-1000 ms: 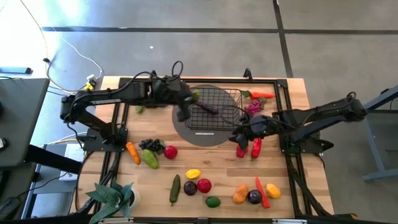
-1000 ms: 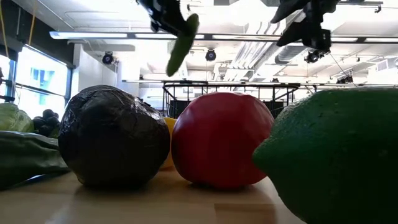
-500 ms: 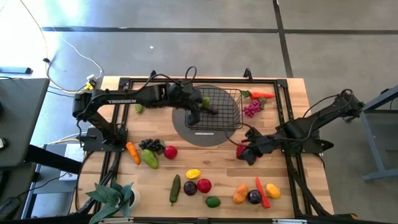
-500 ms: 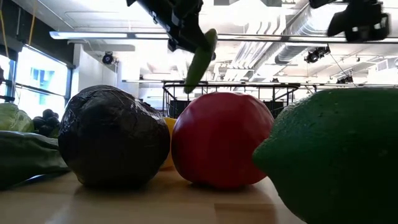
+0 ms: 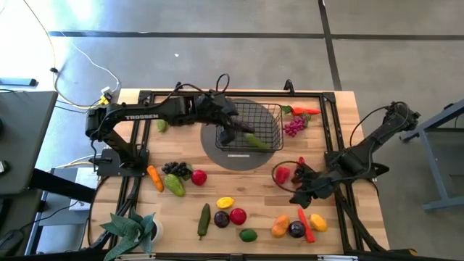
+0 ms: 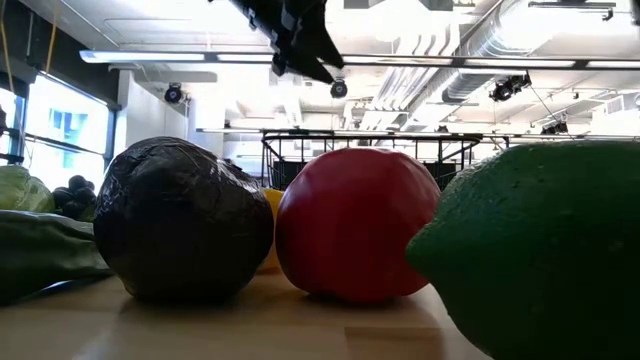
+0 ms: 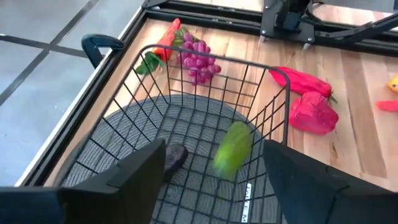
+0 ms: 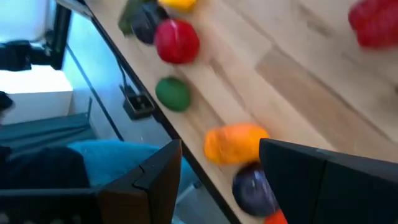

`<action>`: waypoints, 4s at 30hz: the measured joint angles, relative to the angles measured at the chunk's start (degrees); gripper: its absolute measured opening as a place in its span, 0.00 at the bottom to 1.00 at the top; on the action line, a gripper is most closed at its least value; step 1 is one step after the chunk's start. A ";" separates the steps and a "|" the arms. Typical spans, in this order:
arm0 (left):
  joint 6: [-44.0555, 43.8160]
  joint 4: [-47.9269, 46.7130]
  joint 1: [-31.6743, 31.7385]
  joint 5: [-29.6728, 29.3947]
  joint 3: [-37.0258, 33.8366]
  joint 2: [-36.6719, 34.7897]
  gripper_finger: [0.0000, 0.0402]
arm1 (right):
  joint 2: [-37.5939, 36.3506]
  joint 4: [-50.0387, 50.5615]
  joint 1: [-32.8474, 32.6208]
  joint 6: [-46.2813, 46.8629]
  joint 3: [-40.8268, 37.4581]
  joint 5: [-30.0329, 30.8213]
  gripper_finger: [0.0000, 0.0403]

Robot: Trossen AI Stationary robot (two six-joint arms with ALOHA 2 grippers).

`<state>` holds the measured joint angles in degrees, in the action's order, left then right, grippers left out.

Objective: Build produce basket
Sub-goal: Put the right yellow lemon into the black mesh basket

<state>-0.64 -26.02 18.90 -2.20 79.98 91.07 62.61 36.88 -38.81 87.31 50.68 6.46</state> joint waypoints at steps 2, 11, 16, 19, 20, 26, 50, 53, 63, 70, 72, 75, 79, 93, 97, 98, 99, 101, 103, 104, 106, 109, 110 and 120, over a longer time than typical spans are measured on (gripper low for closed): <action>0.77 -1.88 -0.13 -0.13 1.78 -0.10 0.66 | 0.00 0.82 -1.24 2.20 0.00 -1.09 0.50; 6.68 -7.40 -2.88 -5.19 8.32 -0.11 0.66 | 0.15 5.60 -6.47 15.01 -0.02 -6.96 0.50; 6.84 -7.99 -4.40 -5.83 8.77 -0.11 0.66 | 2.01 8.48 -10.00 22.39 -0.02 -11.47 0.50; 6.69 -9.69 -5.22 -5.84 8.77 -0.11 0.66 | 3.72 8.72 -12.08 25.07 -0.04 -13.21 0.50; 6.67 -10.55 -5.56 -5.84 8.77 -0.11 0.66 | 4.37 8.70 -12.73 26.03 -0.04 -13.84 0.50; 6.69 -12.92 -7.54 -5.97 8.77 -0.11 0.66 | 8.08 9.36 -15.85 28.88 -0.05 -16.68 0.50; 3.63 -13.19 -11.15 -9.60 8.77 -0.11 0.66 | 20.72 7.77 -19.78 21.17 -0.07 -16.40 0.65; 3.61 -13.20 -11.15 -9.62 8.77 -0.11 0.66 | 23.50 6.80 -19.79 20.31 -0.07 -16.41 0.65; 2.14 -13.22 -11.15 -10.21 8.75 -0.11 0.66 | 30.28 3.63 -19.73 20.24 -0.07 -16.42 0.63; 2.27 -15.06 -11.15 -10.21 8.75 -0.11 0.66 | 30.61 2.57 -19.71 20.83 -0.04 -16.44 0.41; 2.29 -15.55 -11.15 -10.21 8.75 -0.11 0.66 | 30.19 2.78 -19.71 20.91 -0.04 -16.46 0.40; 2.30 -16.55 -11.13 -10.21 8.75 -0.11 0.66 | 28.73 4.15 -19.71 23.36 -0.04 -16.37 0.40; 2.31 -18.41 -11.13 -10.20 8.75 -0.11 0.66 | 25.39 7.45 -19.71 27.50 -0.04 -15.66 0.40; 3.85 -27.75 -11.13 -6.78 8.75 -0.11 0.66 | 12.32 16.34 -16.59 36.48 -0.04 3.99 0.40; 3.85 -29.85 -11.13 -6.76 8.73 -0.11 0.66 | 10.36 16.41 -12.38 33.05 -0.04 9.09 0.40; 3.85 -30.31 -11.13 -6.75 8.73 -0.11 0.66 | 10.07 16.26 -11.19 31.82 -0.04 9.86 0.40; 3.85 -30.59 -11.13 -6.71 8.73 -0.11 0.66 | 9.80 15.95 -9.94 30.23 -0.04 10.49 0.40; 3.82 -31.01 -11.15 -6.29 8.73 -0.11 0.66 | 9.40 14.77 -7.30 26.88 -0.04 11.66 0.40; 3.22 -31.55 -11.19 -5.31 8.73 -0.11 0.66 | 9.18 13.16 -4.56 22.77 -0.04 12.73 0.40; 2.63 -31.84 -11.21 -5.13 8.73 -0.11 0.66 | 9.01 12.06 -3.15 20.51 -0.04 13.04 0.40; 1.39 -32.66 -11.37 -4.61 8.73 -0.11 0.66 | 8.85 9.94 -0.29 15.41 -0.04 13.13 0.40; -0.75 -33.65 -11.79 -4.17 8.73 -0.11 0.66 | 8.85 6.41 3.97 7.57 -0.04 13.98 0.40; -1.70 -33.86 -11.97 -4.17 8.73 -0.11 0.66 | 8.85 5.23 5.38 4.94 -0.04 14.42 0.40; -12.09 -34.85 -14.09 -3.00 8.73 -0.11 0.66 | 8.85 -9.85 18.62 -22.37 -0.04 15.84 0.40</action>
<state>-12.74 -60.87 4.81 -5.19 88.71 90.96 71.46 27.03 -20.20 64.94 50.63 22.31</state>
